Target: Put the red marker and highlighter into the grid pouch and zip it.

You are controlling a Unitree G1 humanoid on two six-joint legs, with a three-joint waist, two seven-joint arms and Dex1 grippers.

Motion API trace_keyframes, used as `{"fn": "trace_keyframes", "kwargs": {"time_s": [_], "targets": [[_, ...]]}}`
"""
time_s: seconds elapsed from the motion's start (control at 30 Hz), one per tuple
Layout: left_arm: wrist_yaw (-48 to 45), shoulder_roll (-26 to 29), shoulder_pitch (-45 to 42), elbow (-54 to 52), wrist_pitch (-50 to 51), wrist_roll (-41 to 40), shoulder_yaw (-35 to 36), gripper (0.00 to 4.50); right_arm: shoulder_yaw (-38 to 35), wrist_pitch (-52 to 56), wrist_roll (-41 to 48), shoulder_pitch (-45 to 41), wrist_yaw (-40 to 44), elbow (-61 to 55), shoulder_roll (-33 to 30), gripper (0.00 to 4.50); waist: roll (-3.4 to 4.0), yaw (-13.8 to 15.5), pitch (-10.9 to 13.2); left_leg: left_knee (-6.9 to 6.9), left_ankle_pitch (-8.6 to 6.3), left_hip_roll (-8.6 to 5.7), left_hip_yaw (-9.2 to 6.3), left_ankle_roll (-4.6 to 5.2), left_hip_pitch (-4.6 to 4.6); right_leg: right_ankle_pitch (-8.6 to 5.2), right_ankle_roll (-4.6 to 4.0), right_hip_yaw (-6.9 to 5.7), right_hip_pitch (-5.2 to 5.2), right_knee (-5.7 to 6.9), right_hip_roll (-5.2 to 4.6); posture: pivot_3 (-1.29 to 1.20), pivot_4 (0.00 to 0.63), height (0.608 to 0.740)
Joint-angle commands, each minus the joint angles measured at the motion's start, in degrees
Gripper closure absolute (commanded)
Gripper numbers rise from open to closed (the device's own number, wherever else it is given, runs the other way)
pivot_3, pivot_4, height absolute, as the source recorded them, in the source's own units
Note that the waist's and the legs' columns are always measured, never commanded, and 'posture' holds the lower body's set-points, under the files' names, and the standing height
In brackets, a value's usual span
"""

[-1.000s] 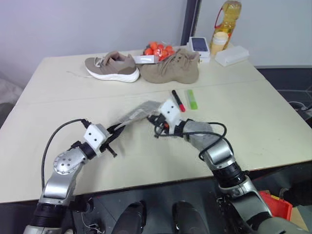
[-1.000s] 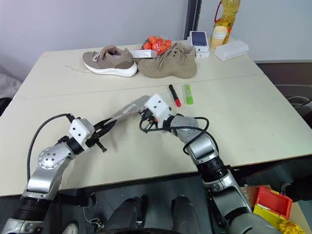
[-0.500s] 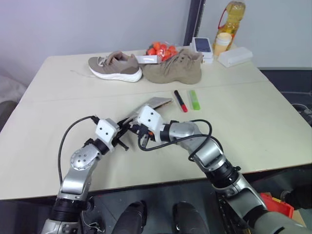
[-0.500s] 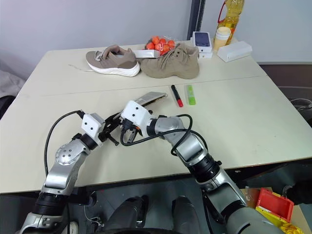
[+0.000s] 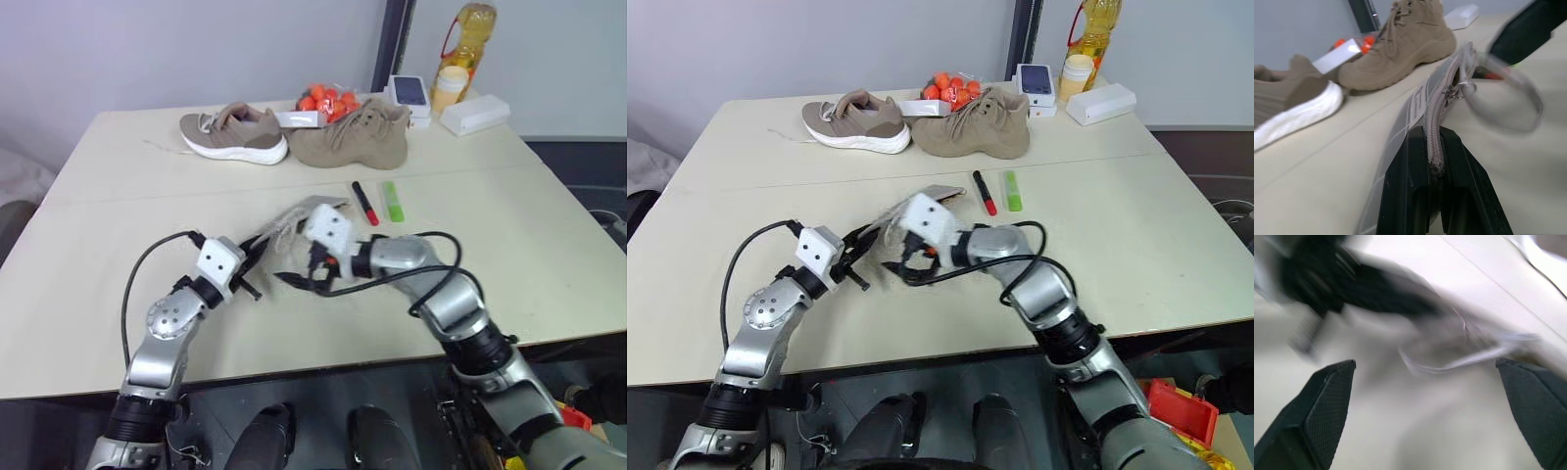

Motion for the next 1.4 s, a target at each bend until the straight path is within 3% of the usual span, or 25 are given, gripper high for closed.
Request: {"fn": "trace_keyframes", "kwargs": {"time_s": [0.03, 0.23, 0.43, 0.53, 0.73, 0.77, 0.97, 1.23, 1.4], "targets": [[2.73, 0.60, -0.75, 0.89, -2.30, 2.26, 1.72, 4.50, -6.40, -0.78, -1.32, -1.21, -5.94, 5.78, 0.03, 0.04, 0.00, -0.10, 0.00, -0.01, 0.00, 0.01, 0.01, 0.00, 0.00, 0.00, 0.00, 0.01, -0.01, 0.00, 0.01, 0.00, 0.150, 0.740], [5.89, -1.06, -1.50, 2.43, -2.95, 4.79, 0.29, 4.50, -12.27, -5.09, -3.36, -5.72, -16.05, 21.43, 3.42, 0.04, 0.00, -0.12, 0.00, -0.01, 0.00, 0.01, 0.05, 0.00, 0.00, 0.01, 0.00, 0.04, -0.02, 0.00, 0.02, 0.00, 0.150, 0.740], [7.18, -2.62, -1.22, 2.06, -2.83, 5.10, -0.23, 4.50, -14.88, -10.45, -3.59, -10.28, -20.05, 35.64, 5.68, 0.04, 0.00, -0.15, 0.00, -0.01, 0.01, 0.00, 0.07, 0.00, 0.00, 0.01, 0.01, 0.04, -0.01, 0.01, 0.03, 0.00, 0.150, 0.740], [7.49, -2.96, -0.83, 1.58, -2.71, 5.06, -0.25, 4.50, -16.18, -11.09, -2.45, -11.16, -20.02, 39.05, 6.75, 0.90, 0.00, -0.14, 0.00, -0.02, 0.01, 0.00, 0.08, 0.00, 0.00, 0.01, 0.01, 0.04, -0.01, 0.01, 0.05, 0.00, 0.150, 0.740], [7.90, -3.17, -0.43, 1.13, -2.33, 4.51, 0.29, 4.50, -16.42, -11.67, -2.59, -10.28, -19.61, 38.78, 7.49, 4.14, 0.01, -0.21, 0.01, -0.02, 0.01, 0.00, 0.09, 0.00, 0.00, 0.01, 0.01, 0.05, -0.02, 0.03, 0.05, 0.00, 0.150, 0.740], [7.94, -3.17, -0.52, 1.19, -2.29, 4.42, 0.34, 4.50, -16.39, -11.64, -2.64, -10.08, -19.63, 38.47, 7.54, 4.26, 0.01, -0.21, 0.01, -0.02, 0.01, 0.00, 0.09, 0.00, 0.00, 0.01, 0.01, 0.05, -0.02, 0.03, 0.06, 0.00, 0.150, 0.740], [7.79, -3.50, -1.70, 1.67, -1.93, 2.86, 0.98, 4.50, -13.78, -11.71, -4.01, -6.59, -16.58, 27.77, 4.69, 4.25, 0.01, -0.17, 0.01, -0.02, 0.01, -0.01, 0.09, 0.00, 0.00, 0.01, 0.01, 0.05, -0.02, 0.03, 0.08, 0.00, 0.150, 0.740], [4.46, -2.97, -3.12, 2.73, -2.37, -0.45, 1.36, 4.50, -10.66, -14.55, -2.28, 3.16, -1.86, 5.12, -8.61, 4.25, 0.00, -0.03, 0.02, 0.04, 0.00, -0.04, 0.08, 0.02, -0.03, -0.01, 0.06, -0.01, 0.06, -0.05, 0.03, 0.00, 0.150, 0.740], [1.87, -2.66, -3.40, 3.35, -2.86, -1.50, 1.38, 4.50, -10.91, -12.01, -0.87, 4.07, 0.15, 0.52, -10.00, 4.25, -0.02, -0.22, 0.03, 0.03, 0.00, 0.04, 0.08, 0.02, -0.03, -0.01, 0.05, 0.00, 0.04, -0.04, 0.01, 0.00, 0.150, 0.740]]}}
